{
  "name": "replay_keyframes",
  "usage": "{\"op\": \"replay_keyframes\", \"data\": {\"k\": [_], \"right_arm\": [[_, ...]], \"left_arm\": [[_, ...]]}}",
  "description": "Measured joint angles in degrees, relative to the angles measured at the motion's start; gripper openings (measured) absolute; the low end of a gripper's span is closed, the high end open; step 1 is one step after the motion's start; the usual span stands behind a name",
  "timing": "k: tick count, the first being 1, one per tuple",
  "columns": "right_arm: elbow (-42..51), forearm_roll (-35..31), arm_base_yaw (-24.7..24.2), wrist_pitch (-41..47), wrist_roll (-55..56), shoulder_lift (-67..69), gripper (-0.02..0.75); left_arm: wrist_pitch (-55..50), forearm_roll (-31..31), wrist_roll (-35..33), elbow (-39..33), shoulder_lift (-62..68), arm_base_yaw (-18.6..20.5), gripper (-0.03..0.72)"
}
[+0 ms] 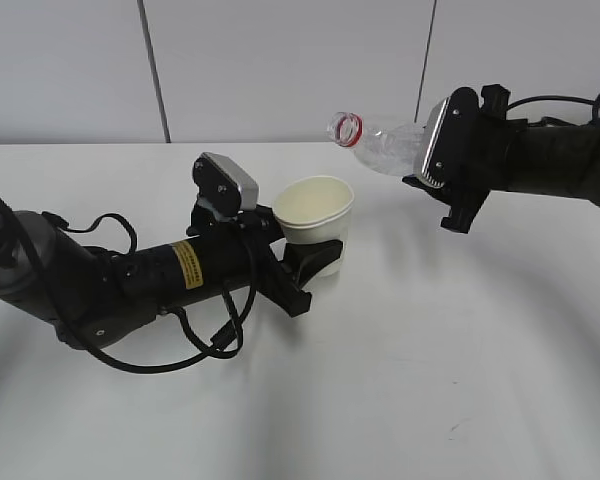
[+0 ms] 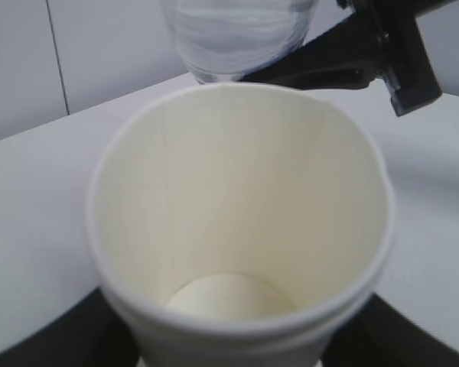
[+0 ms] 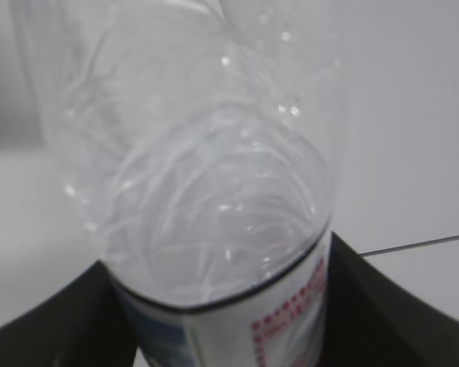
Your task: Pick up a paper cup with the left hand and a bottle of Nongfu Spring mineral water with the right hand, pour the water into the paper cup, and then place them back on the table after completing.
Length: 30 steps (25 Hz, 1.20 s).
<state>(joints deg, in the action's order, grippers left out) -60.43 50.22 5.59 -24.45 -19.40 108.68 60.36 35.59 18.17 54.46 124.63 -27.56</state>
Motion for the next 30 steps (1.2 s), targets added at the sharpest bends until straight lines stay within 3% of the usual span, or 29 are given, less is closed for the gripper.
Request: {"op": "replay_keyframes", "data": {"k": [30], "right_arm": [[-2.8, -0.4, 1.6, 4.6, -10.4, 0.0, 0.446]], "left_arm": [[-1.3, 0.6, 0.0, 0.0, 0.0, 0.0, 0.397]]}}
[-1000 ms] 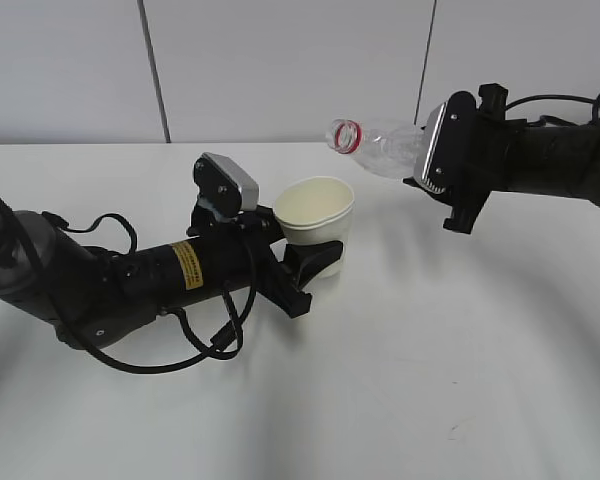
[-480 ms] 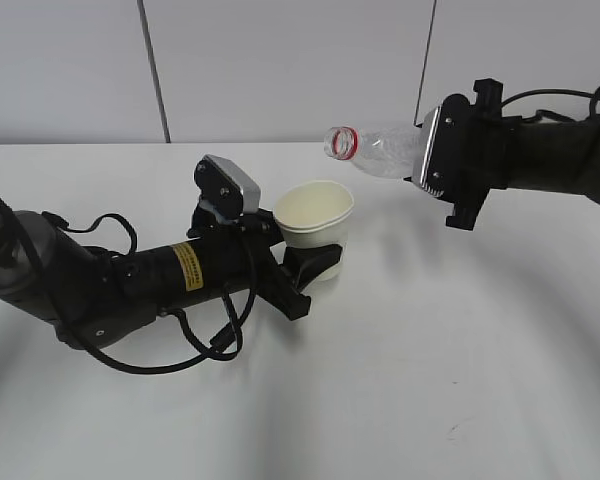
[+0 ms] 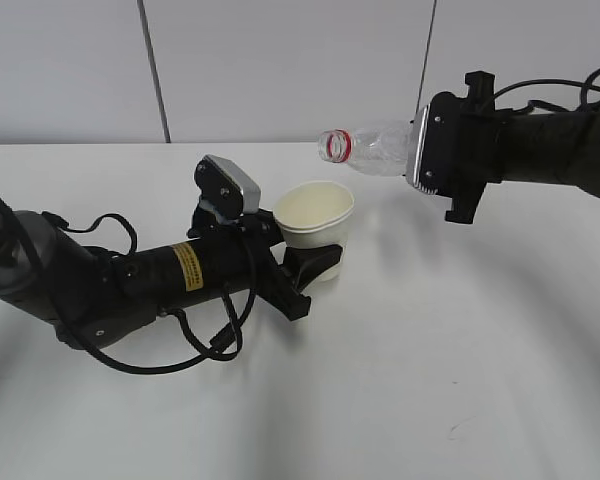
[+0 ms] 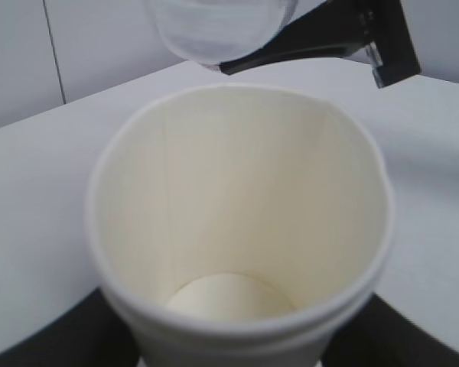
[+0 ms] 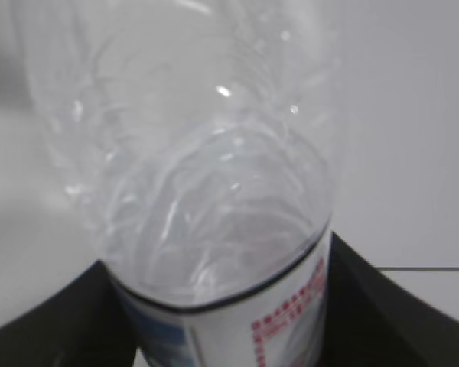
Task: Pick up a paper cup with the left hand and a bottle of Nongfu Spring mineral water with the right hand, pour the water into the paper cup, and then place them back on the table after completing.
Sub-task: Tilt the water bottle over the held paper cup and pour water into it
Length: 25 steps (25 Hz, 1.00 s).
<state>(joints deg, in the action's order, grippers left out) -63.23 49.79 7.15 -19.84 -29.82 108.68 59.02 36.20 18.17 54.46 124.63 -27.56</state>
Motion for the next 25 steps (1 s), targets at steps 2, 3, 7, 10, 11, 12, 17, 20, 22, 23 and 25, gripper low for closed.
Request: {"op": "replay_keyframes", "data": {"k": [2, 3, 7, 10, 11, 12, 17, 20, 22, 23, 25], "right_arm": [[0.0, 0.0, 0.0, 0.0, -0.7, 0.0, 0.446], [0.0, 0.0, 0.0, 0.0, -1.1, 0.0, 0.446], [0.0, 0.0, 0.0, 0.1, -2.7, 0.0, 0.446], [0.0, 0.0, 0.0, 0.1, -3.6, 0.0, 0.446], [0.0, 0.0, 0.0, 0.1, -4.1, 0.0, 0.446], [0.0, 0.0, 0.0, 0.1, -4.6, 0.0, 0.446], [0.0, 0.0, 0.0, 0.1, -5.9, 0.0, 0.446], [0.0, 0.0, 0.0, 0.1, -7.3, 0.0, 0.446], [0.0, 0.0, 0.0, 0.1, -8.3, 0.0, 0.446], [0.0, 0.0, 0.0, 0.1, -8.7, 0.0, 0.446], [0.0, 0.0, 0.0, 0.1, -9.0, 0.0, 0.446]], "left_arm": [[0.0, 0.0, 0.0, 0.0, 0.0, 0.0, 0.397], [0.0, 0.0, 0.0, 0.0, 0.0, 0.0, 0.397], [-0.1, 0.0, 0.0, 0.0, 0.0, 0.0, 0.396], [-0.4, 0.0, 0.0, 0.0, 0.0, 0.0, 0.396], [-0.4, 0.0, 0.0, 0.0, 0.0, 0.0, 0.396], [-0.4, 0.0, 0.0, 0.0, 0.0, 0.0, 0.396], [-0.4, 0.0, 0.0, 0.0, 0.0, 0.0, 0.396], [-0.4, 0.0, 0.0, 0.0, 0.0, 0.0, 0.396], [-0.4, 0.0, 0.0, 0.0, 0.0, 0.0, 0.396], [-0.4, 0.0, 0.0, 0.0, 0.0, 0.0, 0.396], [-0.4, 0.0, 0.0, 0.0, 0.0, 0.0, 0.396]]}}
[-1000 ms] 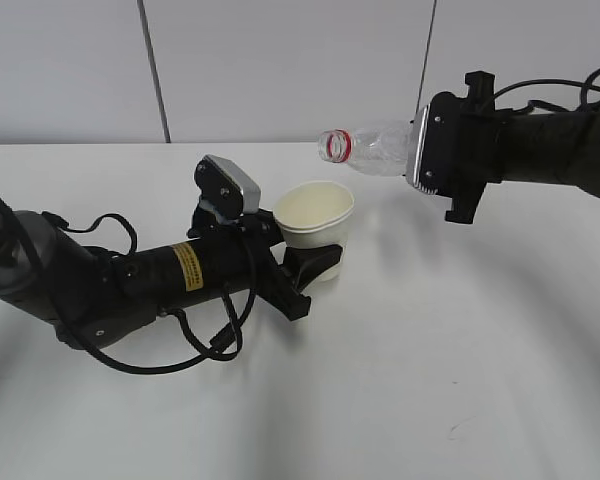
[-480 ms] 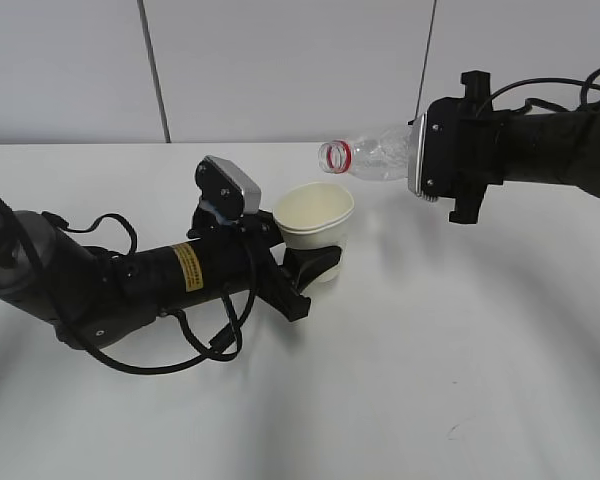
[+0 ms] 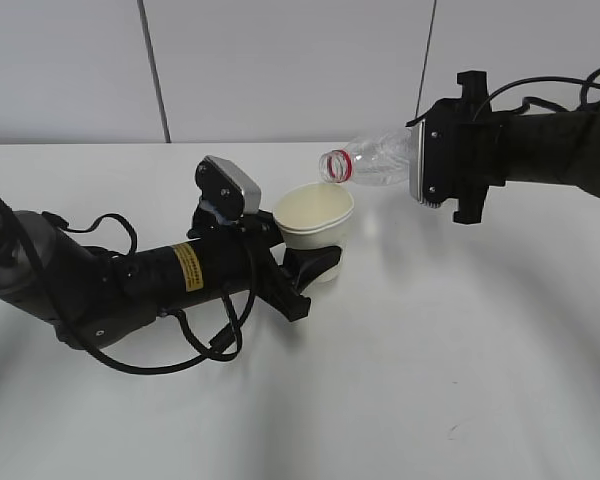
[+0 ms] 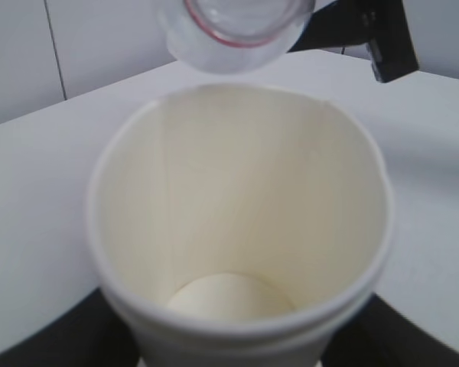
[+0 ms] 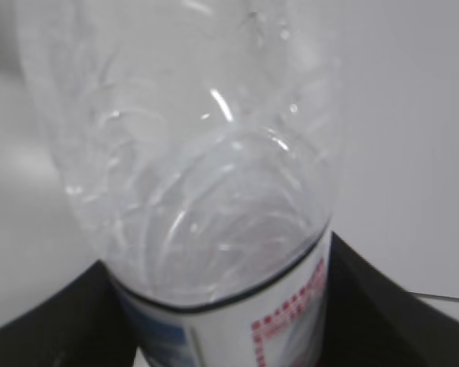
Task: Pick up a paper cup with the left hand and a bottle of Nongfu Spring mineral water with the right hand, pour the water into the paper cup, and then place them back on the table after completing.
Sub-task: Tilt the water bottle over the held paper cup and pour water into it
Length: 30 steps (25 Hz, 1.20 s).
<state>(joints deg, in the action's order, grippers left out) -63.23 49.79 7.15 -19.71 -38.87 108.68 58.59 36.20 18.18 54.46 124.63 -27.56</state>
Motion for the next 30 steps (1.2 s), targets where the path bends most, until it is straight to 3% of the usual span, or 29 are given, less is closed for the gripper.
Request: {"op": "replay_keyframes", "data": {"k": [30], "right_arm": [[-1.7, 0.0, 0.0, 0.0, -6.1, 0.0, 0.446]], "left_arm": [[-0.1, 0.0, 0.0, 0.0, 0.1, 0.0, 0.396]]}}
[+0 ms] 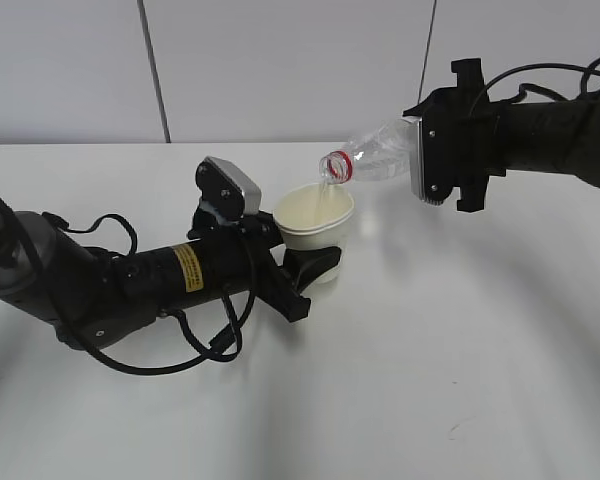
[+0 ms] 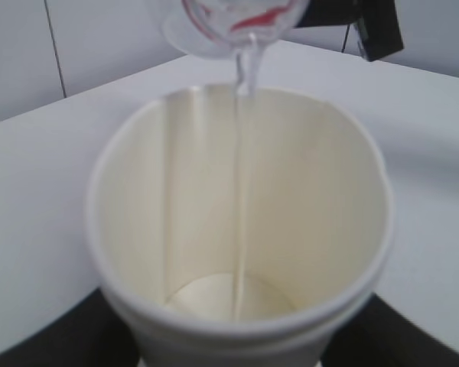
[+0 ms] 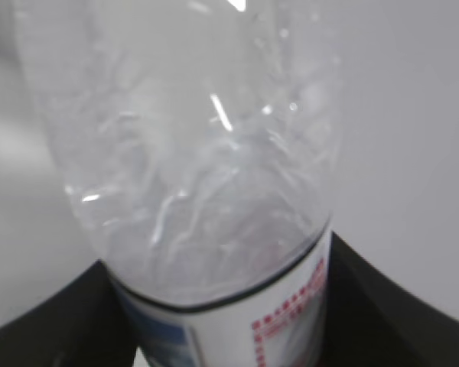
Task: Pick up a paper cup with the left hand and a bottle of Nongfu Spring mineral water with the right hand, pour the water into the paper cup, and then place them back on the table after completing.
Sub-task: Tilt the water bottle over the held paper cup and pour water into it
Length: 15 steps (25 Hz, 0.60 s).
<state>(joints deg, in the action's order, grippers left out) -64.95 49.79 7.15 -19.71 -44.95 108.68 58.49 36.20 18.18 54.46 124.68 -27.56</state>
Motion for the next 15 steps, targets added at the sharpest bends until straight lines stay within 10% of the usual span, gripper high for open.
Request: {"op": "replay_keyframes", "data": {"k": [15], "right_arm": [[-0.1, 0.0, 0.0, 0.0, -0.9, 0.0, 0.445]], "left_arm": [[0.0, 0.0, 0.0, 0.0, 0.0, 0.0, 0.396]]}}
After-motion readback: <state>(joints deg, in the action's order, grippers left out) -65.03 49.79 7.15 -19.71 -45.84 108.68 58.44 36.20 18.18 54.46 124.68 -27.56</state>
